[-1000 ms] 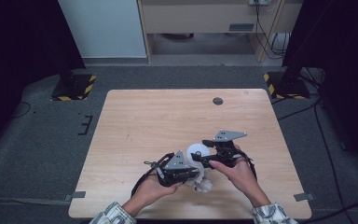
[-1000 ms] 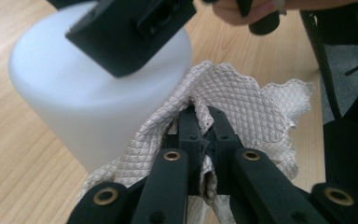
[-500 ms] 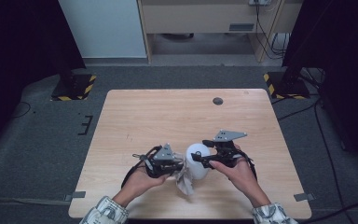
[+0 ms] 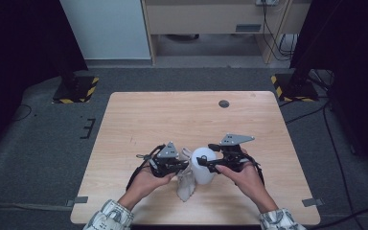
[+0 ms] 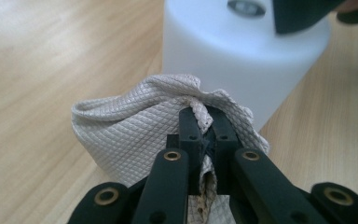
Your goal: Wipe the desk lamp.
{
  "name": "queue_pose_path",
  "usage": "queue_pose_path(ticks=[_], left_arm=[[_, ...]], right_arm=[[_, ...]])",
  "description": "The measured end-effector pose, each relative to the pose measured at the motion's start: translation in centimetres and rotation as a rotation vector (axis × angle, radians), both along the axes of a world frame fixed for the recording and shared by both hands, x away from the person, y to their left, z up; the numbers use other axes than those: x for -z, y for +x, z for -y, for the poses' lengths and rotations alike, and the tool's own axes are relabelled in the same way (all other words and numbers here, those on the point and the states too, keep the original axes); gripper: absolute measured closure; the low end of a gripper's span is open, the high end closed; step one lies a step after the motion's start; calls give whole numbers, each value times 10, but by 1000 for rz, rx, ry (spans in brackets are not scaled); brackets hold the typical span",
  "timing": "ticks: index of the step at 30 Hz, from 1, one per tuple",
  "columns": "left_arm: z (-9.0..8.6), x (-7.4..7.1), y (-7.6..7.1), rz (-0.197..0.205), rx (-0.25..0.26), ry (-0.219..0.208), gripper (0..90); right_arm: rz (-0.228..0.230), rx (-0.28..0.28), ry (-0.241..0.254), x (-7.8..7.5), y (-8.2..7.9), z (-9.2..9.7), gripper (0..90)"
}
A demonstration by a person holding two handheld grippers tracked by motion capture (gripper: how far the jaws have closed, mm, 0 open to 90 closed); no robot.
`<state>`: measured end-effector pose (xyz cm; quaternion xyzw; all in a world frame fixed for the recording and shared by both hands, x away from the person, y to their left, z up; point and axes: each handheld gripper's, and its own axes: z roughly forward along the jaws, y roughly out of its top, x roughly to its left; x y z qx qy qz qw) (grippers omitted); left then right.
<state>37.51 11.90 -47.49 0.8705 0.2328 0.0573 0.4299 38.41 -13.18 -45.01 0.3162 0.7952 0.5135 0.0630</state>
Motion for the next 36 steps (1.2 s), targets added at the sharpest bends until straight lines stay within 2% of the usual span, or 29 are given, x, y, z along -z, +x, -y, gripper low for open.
queue_pose_path(ticks=[3,9,13,16,20,23,26,29,32,36], left_arm=[[3,3,-2,4,14,21,865],[0,-4,-5,17,8,-1,865],[0,-5,-3,19,7,6,865],[-1,-10,2,29,-8,-5,865],[-8,-15,16,27,-39,-23,865],[-10,-14,29,23,-60,-11,865],[-9,-12,43,16,-74,5,865],[-4,-14,60,14,-80,27,865],[6,-19,77,15,-82,66,865],[28,-33,96,28,-66,119,864]], right_arm=[[-6,-2,7,1,0,0,231],[-2,-12,0,0,-2,0,230],[9,-8,-4,0,-1,0,230],[23,-7,-9,-1,-2,0,205],[33,9,6,-4,-2,6,159],[41,25,32,-9,-5,16,137],[62,57,39,-13,-13,35,137],[66,105,15,-10,-20,57,137],[50,178,4,1,-22,78,140],[38,275,-100,15,-15,88,149]])
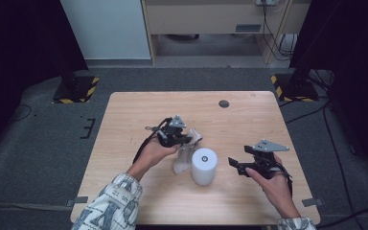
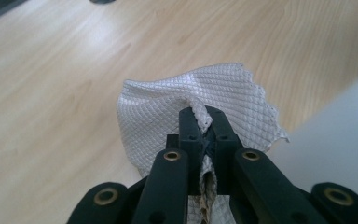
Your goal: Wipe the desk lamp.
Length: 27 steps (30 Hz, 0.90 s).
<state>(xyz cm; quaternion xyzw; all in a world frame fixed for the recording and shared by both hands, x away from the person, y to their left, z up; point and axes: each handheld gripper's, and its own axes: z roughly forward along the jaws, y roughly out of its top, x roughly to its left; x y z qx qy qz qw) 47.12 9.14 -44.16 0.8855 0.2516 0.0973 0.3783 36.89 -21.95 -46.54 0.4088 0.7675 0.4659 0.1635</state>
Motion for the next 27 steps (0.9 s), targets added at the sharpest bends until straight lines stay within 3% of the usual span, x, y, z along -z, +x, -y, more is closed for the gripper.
queue_pose_path(ticks=[2,6,8,14,16,18,21,27], left_arm=[[13,-7,8,7,18,32,864],[40,-17,21,9,60,72,864],[51,-18,25,-12,78,61,863],[78,-14,23,-13,96,68,828],[83,-9,27,-22,63,73,764],[84,-3,31,-37,29,71,604],[82,-2,31,-38,6,56,452],[69,-22,24,14,1,1,359]], right_arm=[[-3,30,-54,5,4,0,153],[-37,46,-103,14,10,-1,154],[-41,62,-113,15,11,-1,154],[-37,106,-129,17,13,4,154],[-39,116,-126,17,13,4,154],[-30,118,-135,17,13,4,151],[-21,124,-132,17,13,6,156],[-4,117,-132,17,17,5,247]])
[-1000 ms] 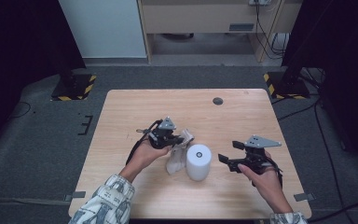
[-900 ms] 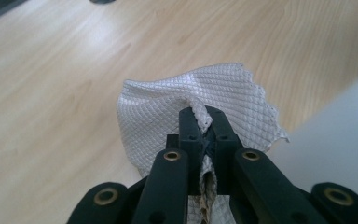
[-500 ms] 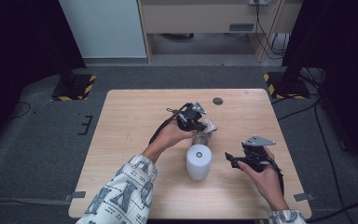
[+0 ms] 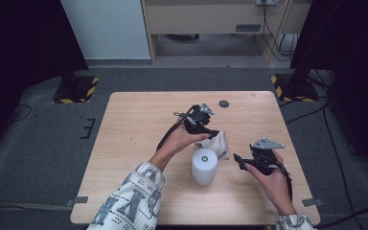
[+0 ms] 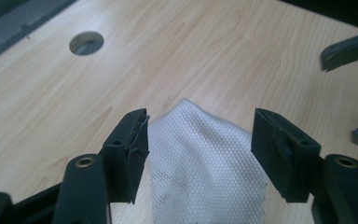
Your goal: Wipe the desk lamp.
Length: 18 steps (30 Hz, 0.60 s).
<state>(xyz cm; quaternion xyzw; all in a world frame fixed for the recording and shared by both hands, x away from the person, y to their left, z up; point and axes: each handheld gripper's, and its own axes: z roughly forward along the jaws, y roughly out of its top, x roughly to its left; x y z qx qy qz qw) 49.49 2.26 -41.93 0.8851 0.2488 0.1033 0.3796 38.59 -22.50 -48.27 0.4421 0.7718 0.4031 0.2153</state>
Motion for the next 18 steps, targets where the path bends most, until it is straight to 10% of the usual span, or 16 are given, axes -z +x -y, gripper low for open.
queue_pose_path(ticks=[8,11,18], left_arm=[[-39,-7,-12,60,-85,33,341],[-65,-3,-13,57,-133,31,337],[-114,10,-30,53,-209,-2,338]], right_arm=[[-1,-77,-23,1,17,-20,410],[32,-117,-41,0,27,-32,661],[-17,-135,-43,11,57,-51,501]])
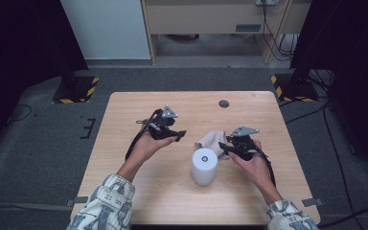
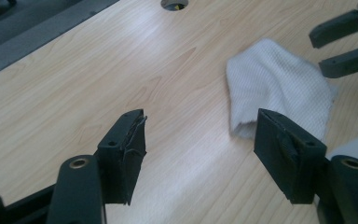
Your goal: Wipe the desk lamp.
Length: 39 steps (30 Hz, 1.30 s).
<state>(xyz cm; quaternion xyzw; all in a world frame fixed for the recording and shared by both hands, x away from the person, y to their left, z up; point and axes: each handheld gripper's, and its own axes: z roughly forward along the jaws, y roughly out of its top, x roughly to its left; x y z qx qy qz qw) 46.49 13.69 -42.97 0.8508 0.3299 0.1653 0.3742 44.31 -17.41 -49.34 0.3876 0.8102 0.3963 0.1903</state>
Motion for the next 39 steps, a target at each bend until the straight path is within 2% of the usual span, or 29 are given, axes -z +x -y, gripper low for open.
queue_pose_path(ticks=[4,6,9,14,20,23,26,37,39], left_arm=[[-21,15,-14,-6,-34,-9,336],[-30,25,-20,-15,-60,-20,327],[-43,36,-28,-31,-76,-40,313],[-56,42,-32,-50,-104,-54,310],[-57,43,-35,-49,-104,-58,305],[-56,45,-38,-45,-93,-43,303],[-55,47,-40,-41,-82,-17,300],[-50,48,-43,-31,-77,2,298],[-49,47,-45,-18,-80,-2,293]], right_arm=[[-33,-34,11,8,12,-14,347],[-60,-49,-15,15,14,-22,279],[-78,-74,-60,24,15,-29,238],[-123,-66,-74,38,20,-32,197],[-106,-72,-80,39,19,-31,198],[-112,-71,-90,38,18,-29,212],[-118,-77,-92,37,17,-26,269],[-126,-67,-92,31,16,-7,762],[-134,-66,-78,31,17,-4,809]])
